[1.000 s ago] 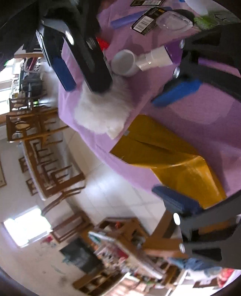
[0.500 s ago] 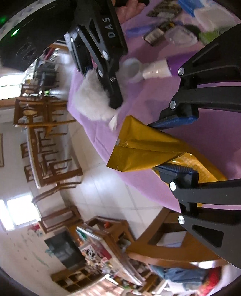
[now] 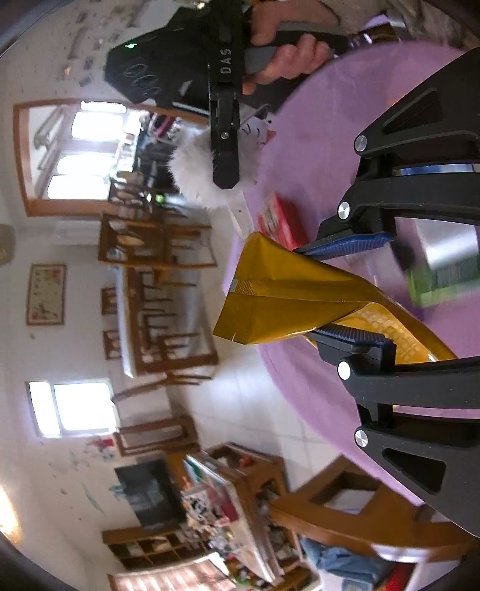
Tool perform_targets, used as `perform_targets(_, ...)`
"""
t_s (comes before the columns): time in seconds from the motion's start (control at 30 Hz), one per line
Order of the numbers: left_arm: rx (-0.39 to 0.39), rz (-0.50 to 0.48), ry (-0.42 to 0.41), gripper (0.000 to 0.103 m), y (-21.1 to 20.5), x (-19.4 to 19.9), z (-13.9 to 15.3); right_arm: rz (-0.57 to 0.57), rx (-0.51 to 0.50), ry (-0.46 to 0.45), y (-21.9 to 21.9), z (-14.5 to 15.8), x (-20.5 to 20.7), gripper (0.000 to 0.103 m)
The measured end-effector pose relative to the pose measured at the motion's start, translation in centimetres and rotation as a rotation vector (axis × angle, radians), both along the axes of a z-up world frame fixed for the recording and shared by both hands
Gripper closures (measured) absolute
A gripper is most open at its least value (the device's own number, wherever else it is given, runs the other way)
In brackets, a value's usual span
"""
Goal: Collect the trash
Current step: 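Grasp the yellow wrapper with the left tool while the right tool grasps the white fluff, then carry both items over the black bin and open both tools to drop them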
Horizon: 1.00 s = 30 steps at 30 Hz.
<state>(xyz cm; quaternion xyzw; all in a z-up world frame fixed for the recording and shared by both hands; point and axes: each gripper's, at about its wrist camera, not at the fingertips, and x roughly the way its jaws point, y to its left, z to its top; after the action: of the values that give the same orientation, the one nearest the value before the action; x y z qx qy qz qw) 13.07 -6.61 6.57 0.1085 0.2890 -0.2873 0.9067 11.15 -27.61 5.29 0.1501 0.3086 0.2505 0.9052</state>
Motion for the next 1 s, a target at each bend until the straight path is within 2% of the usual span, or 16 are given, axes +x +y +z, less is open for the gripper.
perform_targets(0.2,-0.037,-0.087,-0.008,0.069,-7.7,-4.4,1.1,-0.115,0.021,-0.065,-7.5,0.7,-5.8,0.061)
perform_targets(0.47,-0.088,-0.245,0.013,0.069,-20.5,-7.7,1.0,-0.273,0.064,-0.080,-17.3,-0.7,-10.8,0.061)
perform_targets(0.7,-0.133,-0.380,0.074,0.069,-31.2,-9.6,-1.2,-0.436,0.100,-0.077,-25.5,-2.9,-14.5,0.061)
perform_targets(1.0,-0.162,-0.511,0.175,0.069,-45.2,-11.4,-6.7,-0.638,0.144,-0.039,-33.2,-6.5,-18.2,0.061)
